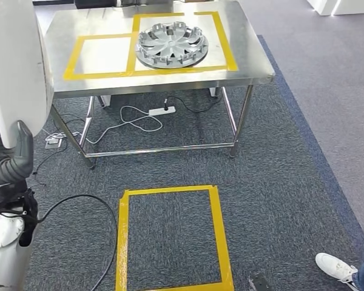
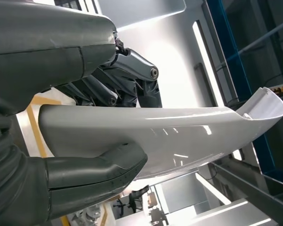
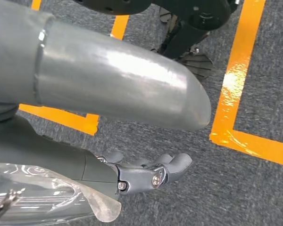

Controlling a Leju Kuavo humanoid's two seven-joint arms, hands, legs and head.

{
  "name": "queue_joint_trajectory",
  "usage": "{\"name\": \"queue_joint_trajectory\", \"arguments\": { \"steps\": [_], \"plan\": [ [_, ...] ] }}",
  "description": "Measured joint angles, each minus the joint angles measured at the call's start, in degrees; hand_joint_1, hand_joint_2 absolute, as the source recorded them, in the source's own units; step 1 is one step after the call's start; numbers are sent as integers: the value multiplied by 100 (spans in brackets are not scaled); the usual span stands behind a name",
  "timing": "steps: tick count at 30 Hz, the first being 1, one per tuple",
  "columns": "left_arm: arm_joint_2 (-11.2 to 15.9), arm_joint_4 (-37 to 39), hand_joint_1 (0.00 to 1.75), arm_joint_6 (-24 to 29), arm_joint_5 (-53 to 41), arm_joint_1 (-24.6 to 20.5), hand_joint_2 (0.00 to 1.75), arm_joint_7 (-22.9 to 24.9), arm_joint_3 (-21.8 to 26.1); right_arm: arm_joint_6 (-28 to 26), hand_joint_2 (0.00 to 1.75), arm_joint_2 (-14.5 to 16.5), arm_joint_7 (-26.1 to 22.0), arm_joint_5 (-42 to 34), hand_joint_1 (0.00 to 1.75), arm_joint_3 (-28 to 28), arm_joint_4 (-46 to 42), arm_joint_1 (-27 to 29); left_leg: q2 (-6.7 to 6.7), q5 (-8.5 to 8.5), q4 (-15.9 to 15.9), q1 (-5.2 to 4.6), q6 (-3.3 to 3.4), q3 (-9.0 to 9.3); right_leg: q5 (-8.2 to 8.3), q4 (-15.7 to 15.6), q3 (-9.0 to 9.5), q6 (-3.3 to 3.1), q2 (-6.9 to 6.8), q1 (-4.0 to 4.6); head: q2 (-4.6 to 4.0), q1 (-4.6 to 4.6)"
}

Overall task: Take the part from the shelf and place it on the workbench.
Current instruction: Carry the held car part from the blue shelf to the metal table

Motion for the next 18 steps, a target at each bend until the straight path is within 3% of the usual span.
{"name": "queue_joint_trajectory", "arguments": {
  "steps": [3, 5, 6, 8, 10, 11, 12, 14, 16, 18],
  "plan": [
    [0, -1, 175, -22, 14, -15, 175, -3, -6, 1, 0, 0, -9, -13, 0, -7, 0, -5, -13, -29, -151, -21, 78, 50, 4, -35, -2, 106, -6, 13, 0, 11],
    [1, -4, 175, -44, 13, -22, 175, -4, -8, 0, 0, -1, -23, -13, 0, -10, 0, -8, -11, -11, -201, -4, 153, 85, -86, 61, -51, 160, -14, 10, 0, 24],
    [0, -5, 175, -55, 12, -31, 175, -6, -9, 0, 0, -2, -31, -12, 0, -11, 0, -12, -7, 0, -224, 5, 189, 103, -207, 262, -153, 171, -16, 13, 0, 38],
    [-1, -6, 175, -71, 10, -37, 175, -9, -11, 3, 0, -2, -50, -9, 0, -10, 0, -13, -1, -3, -232, -6, 237, 111, -537, 995, -527, 170, -20, 18, 0, 62],
    [-1, -5, 175, -89, 5, -27, 175, -10, -14, 7, 0, -2, -73, -9, 0, -10, 0, -5, -2, -15, -230, -34, 265, 118, -658, 1568, -849, 161, -19, 27, 0, 69],
    [-1, -4, 175, -96, 3, -25, 175, -11, -15, 7, 0, -3, -83, -9, 0, -10, 0, -2, -6, -23, -229, -46, 271, 129, -559, 1556, -872, 148, -19, 33, 0, 69],
    [-1, -5, 175, -100, 1, -23, 175, -11, -16, 7, 0, -4, -91, -10, 0, -11, 0, -3, -10, -34, -228, -55, 273, 146, -369, 1316, -780, 128, -19, 40, 0, 70],
    [-1, -6, 175, -103, -1, -28, 175, -13, -17, 7, 0, -9, -101, -9, 0, -11, 0, -10, -16, -68, -217, -77, 248, 176, 6, 511, -403, 77, -18, 58, 0, 69],
    [2, -7, 175, -111, 0, -38, 175, -13, -18, 9, 0, -13, -105, -9, 0, -11, 0, -19, -19, -93, -201, -98, 201, 176, 119, 33, -153, 44, -14, 74, 0, 64],
    [3, -7, 175, -117, 0, -47, 175, -14, -21, 13, 0, -13, -107, -9, 0, -12, 0, -17, -20, -100, -206, -98, 153, 174, 97, -16, -117, 11, -8, 81, 0, 61]
  ]
}}
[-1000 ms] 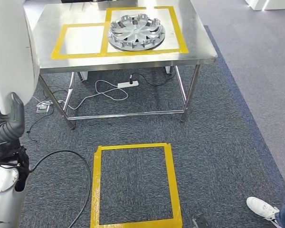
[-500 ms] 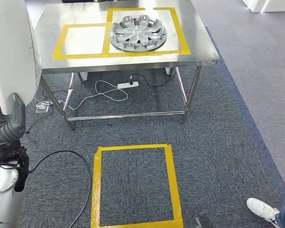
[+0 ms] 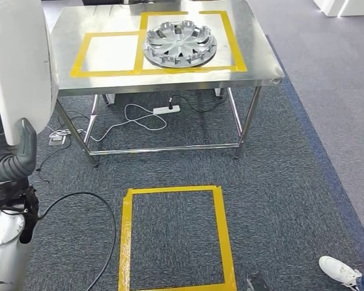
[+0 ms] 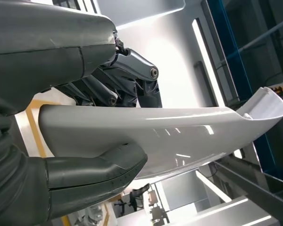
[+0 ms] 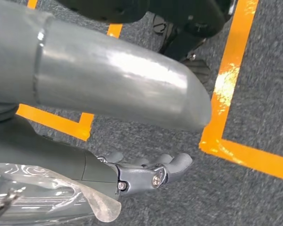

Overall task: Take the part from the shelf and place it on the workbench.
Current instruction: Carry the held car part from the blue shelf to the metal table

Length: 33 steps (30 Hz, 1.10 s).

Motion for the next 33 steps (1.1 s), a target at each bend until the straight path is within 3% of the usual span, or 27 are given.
{"name": "queue_joint_trajectory", "arguments": {
  "steps": [2, 3, 6, 8, 9, 11, 12, 14, 17, 19, 21, 22, 23, 24, 26, 27, 29, 33],
  "plan": [
    [2, -2, 175, -1, -3, -9, 175, -1, -3, 1, 0, 3, 1, 1, 0, -1, 0, 4, 5, -73, 81, 12, -63, -18, 4, -29, 32, -53, 0, -21, 0, -8],
    [6, -3, 175, -1, -6, -17, 175, 0, -4, 0, 0, 4, 3, 1, 0, -1, 0, 3, 9, -185, 269, 22, -101, -95, 1, -42, 54, -81, -3, -38, 0, -15],
    [25, -4, 175, -5, -22, -6, 175, -1, -6, -1, 0, 4, 9, 0, 0, -3, 0, 1, 17, -625, 1318, 73, -190, -615, -39, -48, 99, -125, -7, -48, 0, -29],
    [31, -4, 175, -13, -31, 10, 175, -1, -8, 0, 0, 5, 13, 0, 0, -5, 0, 8, 17, -594, 1591, 91, -202, -801, -76, -47, 135, -121, -5, -47, 0, -31],
    [32, -4, 175, -16, -33, 11, 175, -1, -9, 2, 0, 6, 15, 0, 0, -5, 0, 13, 17, -415, 1391, 94, -189, -730, -99, -46, 170, -112, -4, -47, 0, -31],
    [34, -4, 175, -19, -39, -1, 175, -1, -13, 5, 0, 10, 16, 0, 0, -5, 0, 17, 23, 5, 637, 81, -128, -386, -153, -51, 247, -80, -3, -46, 0, -29],
    [34, -4, 175, -21, -43, -13, 175, -1, -17, 5, 0, 12, 14, 0, 0, -5, 0, 12, 28, 118, 290, 65, -90, -228, -178, -53, 272, -52, -2, -41, 0, -29],
    [35, -4, 175, -31, -49, -28, 175, 2, -27, 3, 0, 13, 9, 1, 0, -5, 0, 3, 34, 103, 14, 29, -28, -108, -187, -60, 284, 21, -12, -36, 0, -23],
    [34, -5, 175, -42, -58, -32, 175, 6, -34, 2, 0, 13, 1, 3, 0, -5, 0, 0, 24, 68, -83, 45, 71, -2, -202, 50, 271, 118, -29, -39, 0, -16],
    [32, -7, 175, -49, -63, -48, 175, 6, -35, 2, 0, 13, -3, 5, 0, -4, 0, -18, 26, 46, -114, 65, 133, 85, -412, 469, 44, 130, -28, -40, 0, 5],
    [28, -7, 175, -57, -64, -49, 175, 6, -36, 4, 0, 13, -3, 5, 0, -2, 0, -26, 26, 7, -114, 51, 168, 108, -694, 1210, -410, 156, -24, -40, 0, 26],
    [27, -7, 175, -60, -63, -38, 175, 6, -37, 4, 0, 13, -3, 5, 0, -2, 0, -20, 22, -16, -113, 42, 174, 123, -751, 1480, -619, 174, -24, -41, 0, 30],
    [26, -7, 175, -62, -61, -30, 175, 6, -39, 3, 0, 13, -2, 4, 0, -3, 0, -12, 16, -44, -112, 36, 173, 150, -695, 1559, -737, 186, -24, -40, 0, 33],
    [27, -7, 175, -64, -57, -23, 175, 6, -40, 2, 0, 13, -2, 4, 0, -3, 0, -5, 10, -79, -111, 32, 166, 192, -516, 1409, -737, 183, -24, -39, 0, 36],
    [27, -6, 175, -64, -51, -20, 175, 6, -42, 1, 0, 13, -2, 4, 0, -4, 0, 1, 5, -171, -112, 31, 136, 309, -5, 684, -490, 150, -23, -33, 0, 38],
    [27, -5, 175, -64, -51, -25, 175, 6, -42, 2, 0, 13, -2, 4, 0, -3, 0, 0, 6, -214, -109, 29, 112, 353, 115, 329, -369, 130, -24, -20, 0, 33],
    [27, -4, 175, -64, -51, -29, 175, 9, -45, 3, 0, 13, -2, 4, 0, -2, 0, 1, 10, -281, -98, 22, 44, 396, 120, 13, -221, 59, -24, 7, 0, 16],
    [29, -4, 175, -52, -51, -39, 175, 14, -54, 3, 0, 13, 0, 13, 0, -4, 0, 20, 16, -413, 114, 26, -79, 406, 41, -51, -22, -98, -19, -16, 0, -15]
  ]
}}
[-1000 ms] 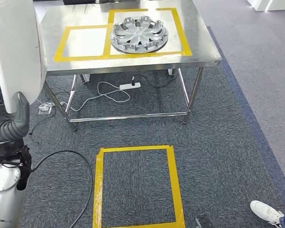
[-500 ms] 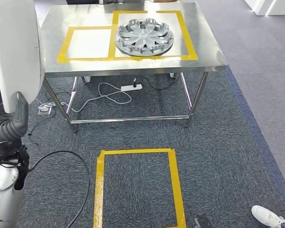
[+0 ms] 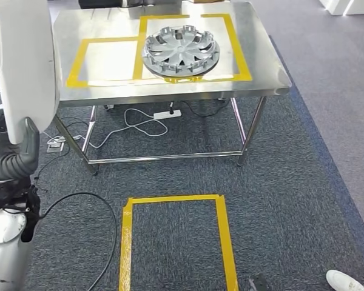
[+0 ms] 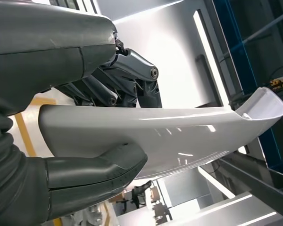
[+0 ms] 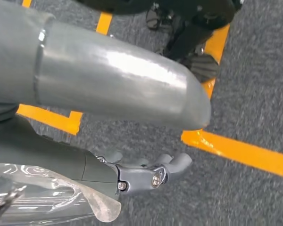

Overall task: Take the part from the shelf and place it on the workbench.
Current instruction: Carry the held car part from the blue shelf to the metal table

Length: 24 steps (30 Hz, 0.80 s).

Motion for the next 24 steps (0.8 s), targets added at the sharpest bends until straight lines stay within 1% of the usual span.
{"name": "queue_joint_trajectory", "arguments": {
  "steps": [1, 2, 3, 4, 5, 6, 9, 10, 11, 12, 13, 14, 15, 16, 17, 18, 19, 20, 21, 22, 23, 24],
  "plan": [
    [2, 0, 175, 2, -1, -11, 175, -1, -2, -1, 0, -1, 0, 3, 0, 0, 0, -7, 3, -106, 231, 13, -33, -107, -32, -7, 59, -25, 3, -11, 0, -8],
    [3, 0, 175, 3, -1, -10, 175, -1, -3, -2, 0, -2, 0, 4, 0, 0, 0, -13, 5, -245, 569, 28, -67, -290, -73, -9, 106, -43, 5, -13, 0, -15],
    [5, 0, 175, 3, -1, -3, 175, -1, -3, -3, 0, -2, 1, 6, 0, 0, 0, -15, 5, -391, 940, 43, -94, -520, -115, -8, 149, -50, 9, -13, 0, -23],
    [7, 0, 175, 3, 0, 11, 175, 0, -4, -4, 0, -2, 2, 7, 0, 0, 0, -15, 5, -502, 1239, 54, -113, -718, -149, -7, 184, -50, 12, -13, 0, -22],
    [7, 0, 175, 3, 2, 24, 175, 1, -4, -4, 0, -2, 3, 8, 0, 0, 0, -12, 5, -569, 1434, 58, -123, -856, -174, -7, 209, -49, 14, -12, 0, -24],
    [7, 0, 175, 3, 2, 31, 175, 1, -5, -4, 0, -2, 3, 9, 0, 0, 0, -9, 5, -587, 1516, 60, -126, -921, -188, -6, 224, -48, 16, -12, 0, -26],
    [7, 1, 175, 3, 2, 36, 175, 2, -5, -4, 0, -2, 3, 9, 0, 0, 0, -6, 5, -558, 1525, 62, -126, -957, -205, -6, 247, -47, 16, -12, 0, -24],
    [7, 1, 175, 2, 2, 38, 175, 3, -5, -4, 0, -2, 3, 9, 0, -1, 0, -1, 6, -491, 1483, 63, -123, -974, -227, -6, 278, -44, 16, -12, 0, -22],
    [8, 3, 175, 0, 3, 36, 175, 3, -7, -3, 0, -2, 2, 10, 0, -1, 0, -2, 12, -258, 1105, 40, -85, -911, -304, -23, 380, -12, 21, -14, -1, -24],
    [10, 5, 175, -4, 3, 34, 175, 4, -10, -3, 0, -1, 3, 10, 0, -1, 0, -5, 16, 33, 708, 16, -29, -832, -394, -47, 491, 38, 16, -14, -1, -31],
    [12, 5, 175, -7, 5, 29, 175, 7, -13, -3, 0, -1, 2, 10, 0, -2, 0, -9, 20, 283, 303, -5, 35, -734, -466, -59, 601, 93, 11, -10, -2, -38],
    [14, 5, 175, -9, 7, 22, 175, 9, -17, -2, 0, 0, 2, 11, 0, -2, 0, -19, 21, 495, -67, -19, 105, -620, -530, -70, 703, 155, 3, -5, -2, -46],
    [13, 2, 175, -12, 8, 18, 175, 9, -19, -2, 0, 0, 2, 12, 0, -2, 0, -26, 18, 535, -113, -5, 146, -564, -557, -41, 717, 190, -6, 1, -2, -50],
    [12, -1, 175, -15, 9, 10, 175, 8, -19, -2, 0, 0, 1, 13, 0, -2, 0, -38, 17, 509, -141, 10, 179, -510, -597, 66, 686, 211, -7, 7, -2, -46],
    [10, -4, 175, -20, 9, 2, 175, 5, -20, -1, 0, 0, 0, 14, 0, -1, 0, -54, 17, 490, -156, 21, 207, -457, -680, 276, 571, 226, -7, 7, -2, -39],
    [8, -6, 175, -23, 10, -1, 175, 3, -20, -1, 0, 0, -1, 15, 0, 1, 0, -67, 19, 462, -167, 24, 231, -419, -802, 600, 370, 238, -6, 6, -2, -29],
    [7, -6, 175, -26, 10, -3, 175, 3, -20, -1, 0, 0, -1, 15, 0, 2, 0, -75, 18, 430, -168, 20, 252, -395, -932, 992, 115, 250, -7, 7, -2, -21],
    [5, -5, 175, -28, 11, 3, 175, 3, -20, -1, 0, 0, -1, 15, 0, 3, 0, -73, 14, 395, -167, 13, 263, -372, -1028, 1352, -156, 261, -7, 7, -2, -14],
    [4, -5, 175, -30, 13, 11, 175, 3, -20, -2, 0, 0, 0, 15, 0, 4, 0, -64, 8, 358, -166, 6, 267, -338, -1046, 1574, -371, 271, -6, 9, -2, -11],
    [4, -4, 175, -32, 17, 18, 175, 3, -20, -3, 0, 0, 0, 15, 0, 3, 0, -55, 0, 313, -166, 1, 265, -288, -943, 1601, -496, 272, -6, 11, -2, -9],
    [5, -4, 175, -34, 22, 23, 175, 3, -20, -3, 0, -1, 1, 15, 0, 3, 0, -50, -6, 262, -165, -2, 257, -220, -715, 1419, -518, 263, -6, 14, -2, -6],
    [5, -4, 175, -34, 30, 24, 175, 3, -21, -4, 0, -2, 1, 15, 0, 2, 0, -48, -8, 204, -167, -4, 244, -141, -398, 1072, -452, 243, -7, 17, -2, -4]
  ]
}}
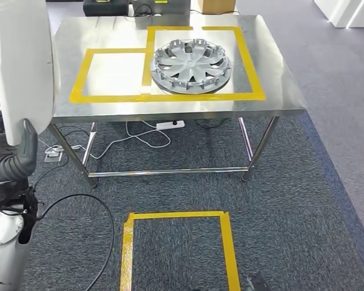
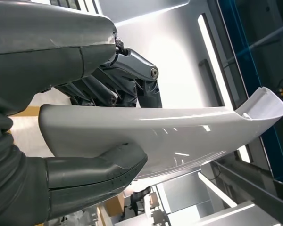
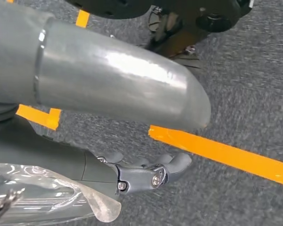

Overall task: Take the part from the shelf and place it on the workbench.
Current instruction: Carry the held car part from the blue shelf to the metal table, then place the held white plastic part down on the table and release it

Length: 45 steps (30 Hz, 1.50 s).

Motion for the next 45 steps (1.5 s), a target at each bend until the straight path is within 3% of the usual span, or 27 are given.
{"name": "queue_joint_trajectory", "arguments": {
  "steps": [1, 3, 7, 9, 11, 12, 13, 14, 16, 17, 19, 22, 23, 25, 27, 28, 29, 31, 32, 34, 37, 39, 42, 43, 44, 45],
  "plan": [
    [0, 1, 175, 0, 7, -1, 175, -1, 0, 0, 0, -1, 1, 0, 0, 0, 0, 1, 2, -58, 0, -3, -19, 73, 256, -342, 81, -24, 2, 7, 0, -3],
    [0, 4, 175, 0, 17, -10, 175, -1, -1, 1, 0, -2, 3, 1, 0, 1, 0, -2, 3, -144, -1, -11, -72, 144, 439, -871, 222, -86, -1, 32, 1, -10],
    [5, 5, 175, 1, 27, -8, 175, -6, -4, -1, 0, 2, 4, 1, 0, 0, 0, 30, 7, -240, 98, -13, -205, 195, 366, -1031, 412, -237, -3, 23, 2, -44],
    [9, 4, 175, 2, 29, -19, 175, -11, -6, -3, 0, 5, 2, 3, 0, -1, 0, 24, 16, -406, 533, 12, -276, -12, 322, -1043, 510, -287, 0, 1, 2, -52],
    [11, 4, 175, 6, 33, -2, 175, -15, -8, -8, 0, 4, 0, 3, 0, -1, 0, 15, 18, -663, 1258, 44, -329, -453, 251, -1044, 588, -308, 7, -1, 2, -59],
    [12, 4, 175, 8, 36, 14, 175, -15, -8, -9, 0, 4, 0, 3, 0, -1, 0, 18, 18, -730, 1520, 56, -341, -653, 211, -1044, 633, -306, 12, -1, 2, -60],
    [12, 4, 175, 9, 39, 25, 175, -15, -8, -9, 0, 4, 0, 3, 0, -2, 0, 27, 18, -681, 1598, 63, -344, -771, 168, -1044, 689, -301, 15, -1, 2, -58],
    [12, 4, 175, 9, 42, 30, 175, -15, -7, -9, 0, 4, 0, 4, 0, -2, 0, 36, 18, -499, 1461, 66, -336, -787, 123, -1044, 756, -292, 17, -1, 2, -59],
    [15, 4, 175, 11, 46, 30, 175, -15, -6, -10, 0, 6, 0, 6, 0, -2, 1, 45, 24, 34, 778, 58, -290, -600, 35, -1052, 878, -266, 18, -3, 2, -56],
    [17, 4, 175, 13, 48, 26, 175, -15, -6, -10, 0, 7, 0, 8, 0, -1, 1, 41, 29, 138, 472, 40, -262, -516, 1, -1063, 918, -241, 21, -1, 2, -60],
    [18, 3, 175, 13, 51, 26, 175, -16, -6, -10, 0, 9, 2, 11, 0, -1, 2, 31, 29, 147, 176, 2, -196, -445, -32, -1068, 956, -163, 15, 2, 2, -52],
    [17, -2, 175, 14, 50, 31, 175, -17, -4, -9, 0, 8, 3, 15, 0, -2, 1, 37, 13, 182, 51, 12, -74, -344, -49, -967, 978, -23, 0, 5, 2, -39],
    [16, -4, 175, 12, 47, 24, 175, -17, -4, -9, 0, 8, 3, 15, 0, -2, 1, 32, 15, 178, 40, 21, -41, -294, -122, -854, 923, 3, 0, 3, 1, -29],
    [10, -8, 175, 3, 42, 12, 175, -17, -4, -6, 0, 8, 2, 15, 0, 0, 1, 13, 17, 151, 32, 22, 0, -232, -413, -298, 619, 31, 0, 1, 1, -5],
    [3, -9, 175, -5, 43, 24, 175, -17, -4, -2, 0, 8, 2, 15, 0, 3, 2, 10, 12, 102, 37, 5, 16, -203, -654, 370, 164, 41, 1, 2, 1, 7],
    [2, -9, 175, -7, 43, 35, 175, -17, -5, -1, 0, 8, 2, 15, 0, 3, 2, 17, 7, 69, 38, -4, 16, -174, -629, 497, 19, 36, 1, 4, 2, 8],
    [2, -9, 175, -9, 43, 42, 175, -17, -5, -1, 0, 8, 2, 14, 0, 2, 2, 25, 3, 30, 40, -10, 13, -127, -475, 412, -23, 28, 1, 6, 1, 10],
    [2, -9, 175, -9, 43, 45, 175, -17, -5, -2, 0, 8, 3, 13, 0, 1, 1, 37, 0, -70, 34, -12, -10, 3, 58, -238, 152, -8, 4, 15, 2, 10],
    [2, -8, 175, -9, 43, 40, 175, -17, -5, -2, 0, 8, 3, 13, 0, 1, 2, 39, 2, -113, 33, -14, -27, 64, 219, -559, 246, -30, 4, 28, 1, 4],
    [2, -10, 175, -9, 43, 36, 175, -17, -6, -1, 0, 8, 5, 13, 0, 2, 2, 40, 4, -176, 23, -19, -81, 123, 290, -901, 372, -104, 2, 56, 2, -7],
    [2, -18, 175, -4, 42, 37, 175, -17, -7, -1, 0, 12, 10, 13, 0, 1, 2, 52, 5, -200, 78, -31, -164, 148, 281, -1032, 495, -212, -4, 39, 2, -17],
    [3, -24, 175, 1, 41, 18, 175, -20, -7, -2, 0, 15, 9, 13, 0, 0, 2, 46, 9, -272, 479, -18, -225, -47, 252, -1082, 618, -269, -3, 3, 2, -33],
    [10, -26, 175, 2, 42, 33, 175, -21, -6, -5, 0, 15, 8, 12, 0, 0, 2, 39, 13, -616, 1505, 44, -321, -704, 141, -1110, 771, -303, 4, -6, 2, -45],
    [10, -26, 175, 2, 43, 45, 175, -21, -6, -6, 0, 15, 9, 12, 0, 0, 2, 44, 14, -659, 1658, 61, -339, -865, 92, -1110, 829, -300, 9, -6, 2, -48],
    [10, -26, 175, 2, 43, 52, 175, -21, -6, -5, 0, 15, 10, 13, 0, 0, 2, 50, 14, -590, 1627, 74, -347, -942, 41, -1110, 897, -293, 15, -7, 2, -46],
    [10, -26, 175, 2, 43, 54, 175, -21, -6, -3, 0, 16, 10, 14, 0, 0, 2, 53, 15, -388, 1401, 81, -345, -927, -15, -1110, 977, -282, 19, -9, 2, -46]
  ]
}}
